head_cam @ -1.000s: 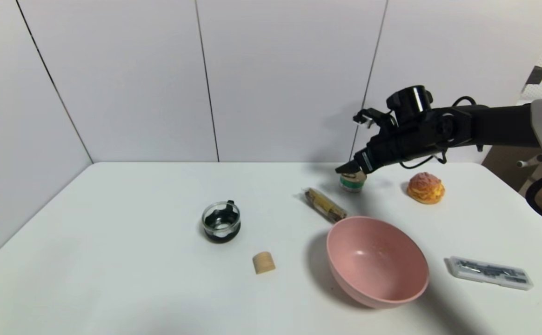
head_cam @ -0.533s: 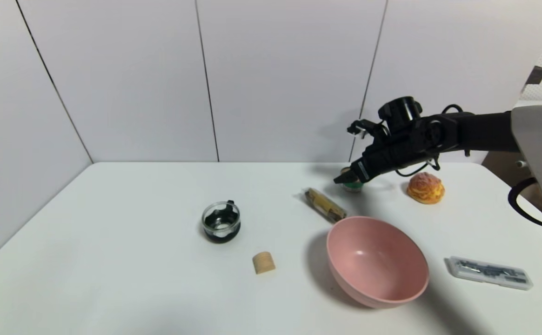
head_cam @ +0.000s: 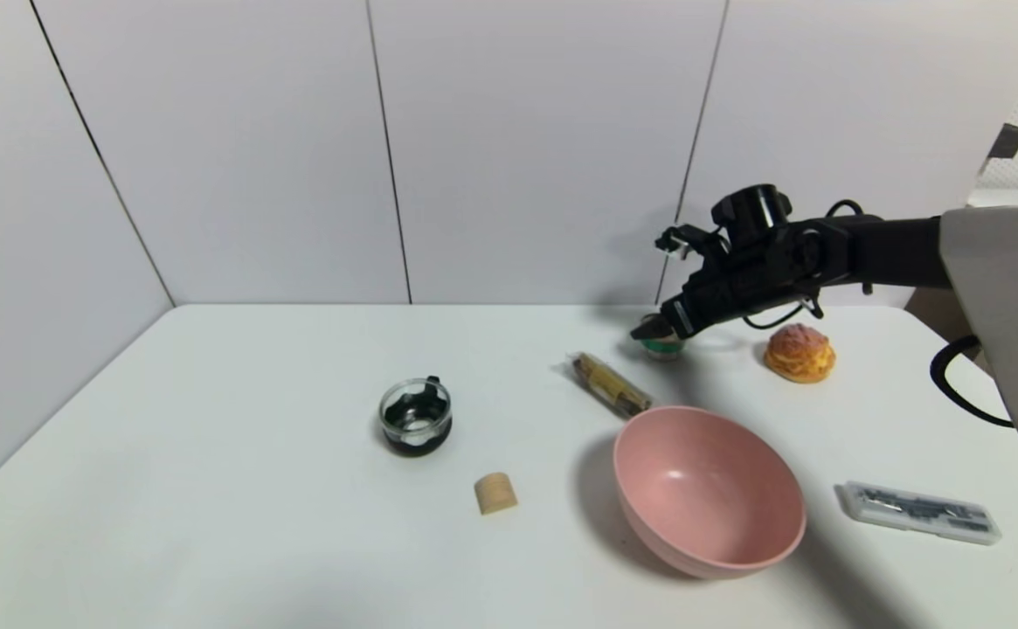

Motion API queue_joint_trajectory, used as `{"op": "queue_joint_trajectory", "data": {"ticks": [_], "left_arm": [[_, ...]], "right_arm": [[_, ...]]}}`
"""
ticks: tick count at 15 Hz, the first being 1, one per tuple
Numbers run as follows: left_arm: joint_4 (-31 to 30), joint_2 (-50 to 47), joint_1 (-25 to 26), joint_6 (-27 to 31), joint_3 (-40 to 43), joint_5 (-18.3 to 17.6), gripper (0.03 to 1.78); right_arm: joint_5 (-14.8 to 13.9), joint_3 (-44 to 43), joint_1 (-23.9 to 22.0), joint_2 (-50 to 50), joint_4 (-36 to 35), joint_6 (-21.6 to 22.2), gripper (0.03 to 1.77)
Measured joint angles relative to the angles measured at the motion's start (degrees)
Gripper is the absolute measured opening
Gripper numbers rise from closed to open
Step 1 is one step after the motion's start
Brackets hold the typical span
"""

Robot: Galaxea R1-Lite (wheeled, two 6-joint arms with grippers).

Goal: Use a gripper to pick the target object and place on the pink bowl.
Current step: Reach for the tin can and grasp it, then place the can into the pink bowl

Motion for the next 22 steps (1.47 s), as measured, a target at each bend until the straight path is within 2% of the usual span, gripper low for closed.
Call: {"op": "queue_joint_trajectory", "data": {"ticks": [10, 13, 15, 22], "left_arm": [[0.0, 0.0, 0.0, -0.02, 0.0, -0.02, 1.69], [0.0, 0.0, 0.0, 0.02, 0.0, 0.0, 1.69], [0.0, 0.0, 0.0, 0.02, 0.0, 0.0, 1.69], [0.0, 0.0, 0.0, 0.02, 0.0, 0.0, 1.69]], "right_arm": [[-0.02, 0.13, -0.84, 2.11, 1.51, -0.06, 1.71], [-0.07, 0.15, -1.1, 2.11, 2.18, 0.05, 1.23], [0.06, 0.15, -1.16, 2.11, 2.06, 0.07, 1.03], [0.59, 0.26, -1.54, -0.76, 2.67, 0.22, 0.98]]}}
